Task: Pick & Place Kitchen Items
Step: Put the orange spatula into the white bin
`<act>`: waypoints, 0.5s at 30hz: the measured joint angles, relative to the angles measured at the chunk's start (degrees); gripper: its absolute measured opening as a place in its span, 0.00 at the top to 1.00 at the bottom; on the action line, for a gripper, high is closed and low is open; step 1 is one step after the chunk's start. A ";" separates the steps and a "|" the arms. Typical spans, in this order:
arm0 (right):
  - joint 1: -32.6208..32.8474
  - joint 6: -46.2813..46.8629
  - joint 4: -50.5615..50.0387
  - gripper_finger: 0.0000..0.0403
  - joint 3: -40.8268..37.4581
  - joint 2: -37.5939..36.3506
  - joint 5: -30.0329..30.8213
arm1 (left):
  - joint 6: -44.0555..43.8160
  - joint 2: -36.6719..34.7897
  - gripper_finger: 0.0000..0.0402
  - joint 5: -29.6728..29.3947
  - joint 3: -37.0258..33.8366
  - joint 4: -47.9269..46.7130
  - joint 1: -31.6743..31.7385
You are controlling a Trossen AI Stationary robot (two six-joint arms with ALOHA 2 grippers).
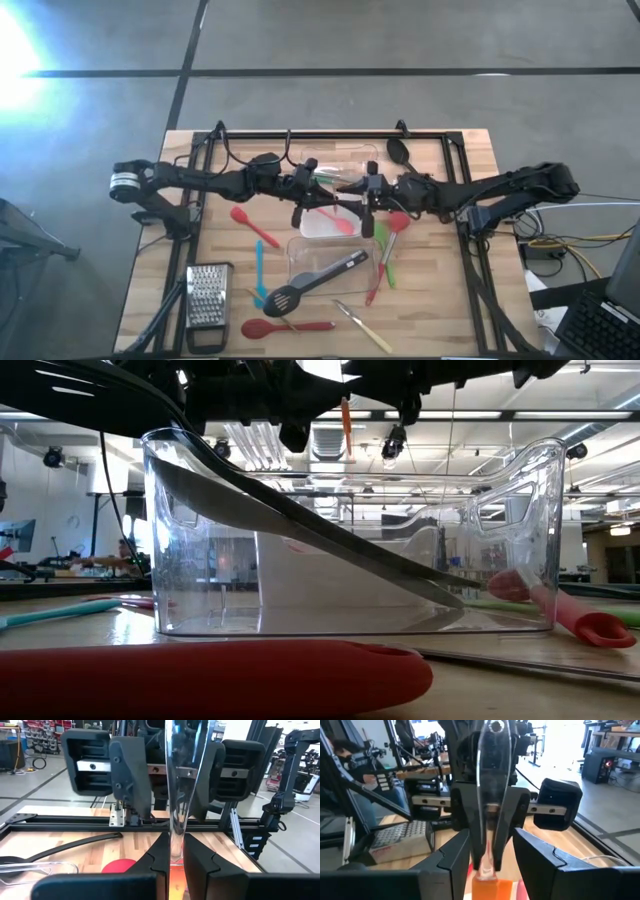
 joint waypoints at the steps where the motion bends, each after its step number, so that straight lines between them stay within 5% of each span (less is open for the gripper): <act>1: 0.00 -0.02 0.63 0.64 0.00 0.47 0.01 | 0.00 0.00 0.92 0.00 0.00 0.01 0.00; 8: -0.02 0.23 2.37 0.67 0.00 1.69 0.02 | -0.04 0.02 0.92 0.00 0.00 0.00 0.02; 15: -0.07 0.22 4.66 0.88 0.00 1.45 -0.18 | 0.07 0.02 0.92 0.01 0.02 0.21 0.02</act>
